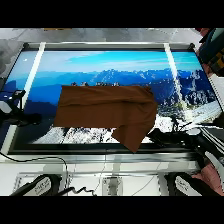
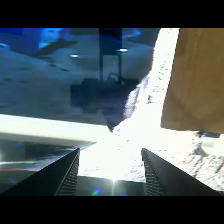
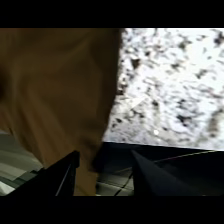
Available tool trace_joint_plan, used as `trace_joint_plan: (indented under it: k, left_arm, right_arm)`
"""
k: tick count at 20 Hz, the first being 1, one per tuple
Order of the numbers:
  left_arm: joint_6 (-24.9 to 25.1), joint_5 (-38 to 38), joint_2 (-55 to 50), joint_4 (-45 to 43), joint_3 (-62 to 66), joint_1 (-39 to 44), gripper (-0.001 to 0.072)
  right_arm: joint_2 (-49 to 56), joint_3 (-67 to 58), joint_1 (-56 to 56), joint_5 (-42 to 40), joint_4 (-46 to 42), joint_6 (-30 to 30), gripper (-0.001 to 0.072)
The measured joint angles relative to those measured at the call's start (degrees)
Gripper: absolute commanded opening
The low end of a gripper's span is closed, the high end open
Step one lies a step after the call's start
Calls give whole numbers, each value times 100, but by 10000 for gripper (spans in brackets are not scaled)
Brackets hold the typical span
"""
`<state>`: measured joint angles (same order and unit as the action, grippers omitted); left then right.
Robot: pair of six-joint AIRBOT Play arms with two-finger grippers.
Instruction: Fold the clothes and pants, and hang the long-sleeved shirts on hangers.
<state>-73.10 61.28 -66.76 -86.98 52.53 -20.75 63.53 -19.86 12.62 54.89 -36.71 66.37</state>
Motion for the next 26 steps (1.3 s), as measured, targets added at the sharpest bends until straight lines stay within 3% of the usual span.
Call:
trace_joint_plan:
  k: [5,16,26]
  left_arm:
    - [-20,-22,-153,2,-4,0,412]
    - [-55,-28,-442,66,-24,0,412]
    - [-39,-31,-1038,1047,-24,-7,411]
  right_arm:
    - [142,9,-623,-400,348,24,302]
    - [197,9,-796,-514,494,50,301]
    - [197,9,-796,-514,494,26,301]
